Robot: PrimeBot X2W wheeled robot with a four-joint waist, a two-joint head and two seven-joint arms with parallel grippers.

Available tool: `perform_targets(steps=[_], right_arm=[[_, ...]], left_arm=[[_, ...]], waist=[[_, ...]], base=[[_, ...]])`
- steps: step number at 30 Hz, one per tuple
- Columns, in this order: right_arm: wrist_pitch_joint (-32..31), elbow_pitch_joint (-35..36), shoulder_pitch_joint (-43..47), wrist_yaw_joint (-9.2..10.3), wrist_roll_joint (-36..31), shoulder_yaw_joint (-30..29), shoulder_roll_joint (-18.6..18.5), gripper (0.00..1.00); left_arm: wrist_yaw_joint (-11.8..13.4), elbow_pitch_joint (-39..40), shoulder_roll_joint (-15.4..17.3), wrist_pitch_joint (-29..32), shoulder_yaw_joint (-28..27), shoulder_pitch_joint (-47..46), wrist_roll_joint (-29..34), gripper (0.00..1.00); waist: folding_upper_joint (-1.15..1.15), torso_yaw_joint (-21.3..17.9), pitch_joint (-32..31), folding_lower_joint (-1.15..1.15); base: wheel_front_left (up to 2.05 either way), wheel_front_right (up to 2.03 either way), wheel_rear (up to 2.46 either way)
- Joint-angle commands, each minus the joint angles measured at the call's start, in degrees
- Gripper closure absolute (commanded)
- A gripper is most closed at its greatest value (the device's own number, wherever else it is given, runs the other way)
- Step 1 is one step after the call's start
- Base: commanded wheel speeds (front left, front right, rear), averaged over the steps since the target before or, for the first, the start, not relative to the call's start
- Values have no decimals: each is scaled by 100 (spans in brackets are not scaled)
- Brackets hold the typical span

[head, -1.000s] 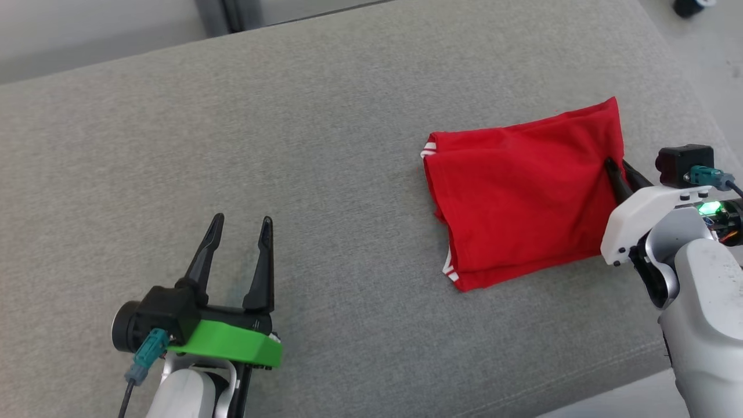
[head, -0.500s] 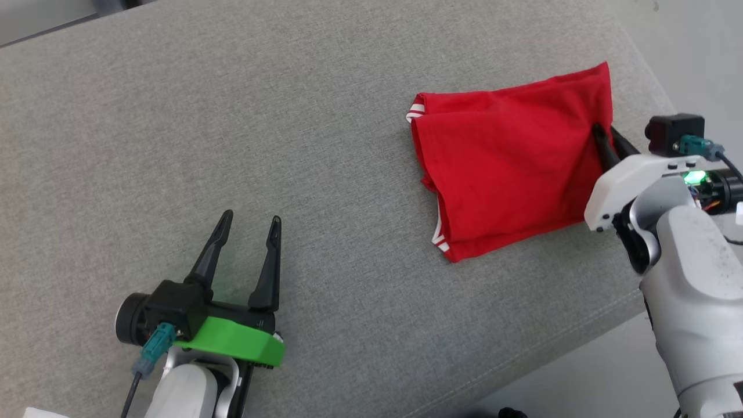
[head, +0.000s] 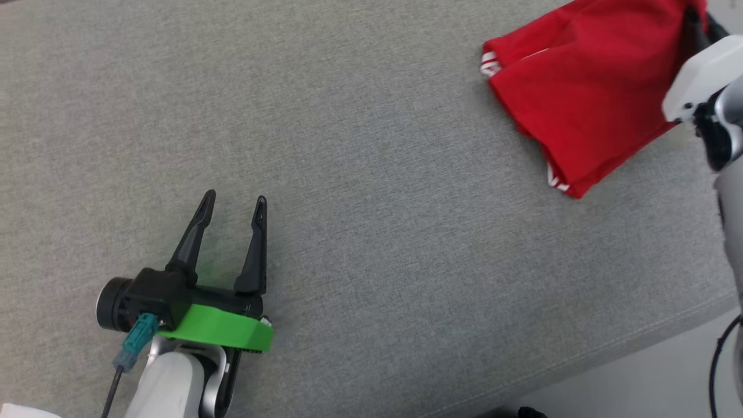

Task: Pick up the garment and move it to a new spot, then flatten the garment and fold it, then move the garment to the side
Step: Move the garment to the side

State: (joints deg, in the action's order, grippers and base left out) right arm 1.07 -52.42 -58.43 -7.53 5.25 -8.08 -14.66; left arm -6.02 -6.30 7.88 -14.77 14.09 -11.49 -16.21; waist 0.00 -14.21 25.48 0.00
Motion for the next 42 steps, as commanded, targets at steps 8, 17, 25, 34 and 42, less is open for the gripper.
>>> perform_targets(steps=[8,17,25,34,42], right_arm=[[267,-445,-199,9,-301,-667,-656,100],[734,-626,-78,9,-912,-1165,-467,0],[1014,-545,-76,9,-1141,-887,-160,0],[1330,-269,458,9,-959,-425,287,0],[1410,545,1706,9,-783,-169,822,0]], left_arm=[[51,83,11,-26,17,-128,-38,0],[56,-24,-27,-42,25,-151,-72,0],[49,-169,-95,-38,-65,-172,-166,0],[10,-435,-264,-40,-438,-75,-270,0],[-8,-692,-413,-34,-782,430,-304,0]], waist=[[0,405,276,0],[0,474,207,0],[0,600,-170,0],[0,968,-925,0],[0,1309,-1555,0]], base=[[0,0,0],[0,0,0],[0,0,0],[0,0,0],[0,0,0]])
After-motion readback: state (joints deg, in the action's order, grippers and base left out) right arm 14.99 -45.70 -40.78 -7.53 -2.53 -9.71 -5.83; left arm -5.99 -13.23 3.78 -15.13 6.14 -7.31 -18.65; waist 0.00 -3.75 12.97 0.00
